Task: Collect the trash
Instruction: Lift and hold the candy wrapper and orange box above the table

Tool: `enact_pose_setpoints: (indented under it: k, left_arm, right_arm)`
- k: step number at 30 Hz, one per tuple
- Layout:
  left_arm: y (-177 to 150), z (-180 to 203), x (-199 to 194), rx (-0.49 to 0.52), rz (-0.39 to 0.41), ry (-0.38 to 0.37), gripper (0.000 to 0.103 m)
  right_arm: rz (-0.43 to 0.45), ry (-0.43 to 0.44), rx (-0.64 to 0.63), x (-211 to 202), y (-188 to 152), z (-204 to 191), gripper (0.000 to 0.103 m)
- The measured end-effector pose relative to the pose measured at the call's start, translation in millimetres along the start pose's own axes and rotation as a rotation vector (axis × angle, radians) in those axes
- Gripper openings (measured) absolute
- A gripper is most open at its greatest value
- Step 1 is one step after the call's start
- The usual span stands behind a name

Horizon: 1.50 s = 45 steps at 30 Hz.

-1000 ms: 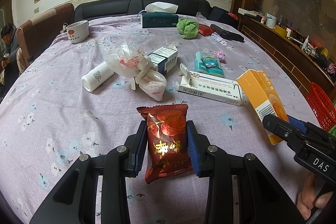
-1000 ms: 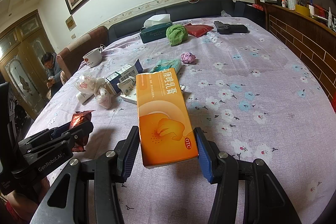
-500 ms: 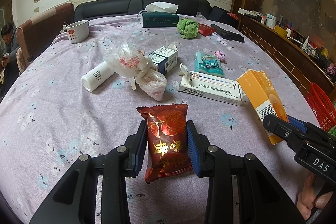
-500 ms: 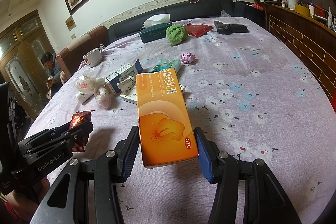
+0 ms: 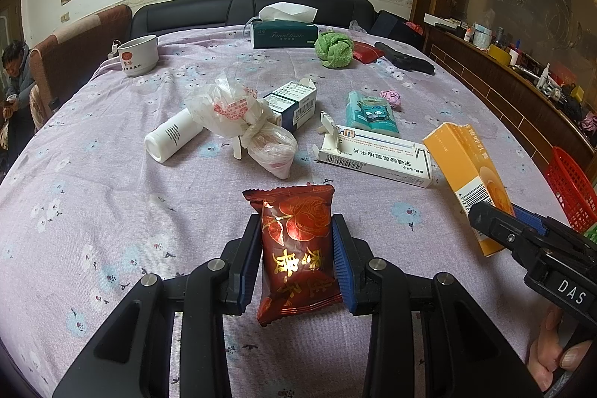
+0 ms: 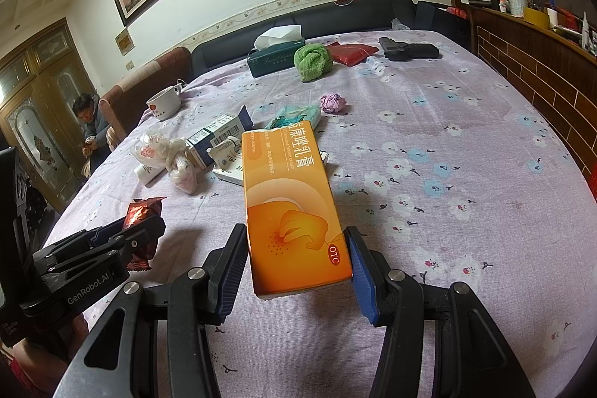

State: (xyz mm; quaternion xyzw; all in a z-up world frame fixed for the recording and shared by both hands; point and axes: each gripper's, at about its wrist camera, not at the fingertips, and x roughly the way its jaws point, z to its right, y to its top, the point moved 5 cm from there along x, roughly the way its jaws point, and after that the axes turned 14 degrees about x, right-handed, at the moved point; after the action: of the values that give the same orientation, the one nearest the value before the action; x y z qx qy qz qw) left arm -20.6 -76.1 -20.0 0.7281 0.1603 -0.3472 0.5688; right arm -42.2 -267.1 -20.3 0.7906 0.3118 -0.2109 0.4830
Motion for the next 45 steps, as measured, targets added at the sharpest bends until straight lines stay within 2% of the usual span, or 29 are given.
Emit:
enact_pose_setpoints:
  k: [9, 13, 16, 34, 40, 45]
  left_arm:
    - [-3, -1, 1, -0.003, -0.014, 0.029, 0.035]
    - [-3, 5, -2, 0.008, -0.018, 0.031, 0.035]
    - [-1, 11, -8, 0.018, -0.007, 0.024, 0.035]
    - [9, 45, -42, 0.095, 0.034, 0.036, 0.035]
    - [10, 51, -61, 0.110, 0.065, 0.048, 0.035]
    - [11, 49, -60, 0.107, 0.062, 0.050, 0.035]
  right_arm:
    - [0.004, -0.015, 0.000, -1, 1, 1, 0.056]
    - [0.017, -0.055, -0.007, -9, -1, 6, 0.056]
    - [0.003, -0.041, 0.019, -17, -3, 10, 0.056]
    - [0.083, -0.001, 0.100, -67, 1, 30, 0.056]
    - [0.114, 0.014, 0.110, -86, 1, 32, 0.056]
    - [0.126, 0.028, 0.114, -97, -3, 32, 0.056]
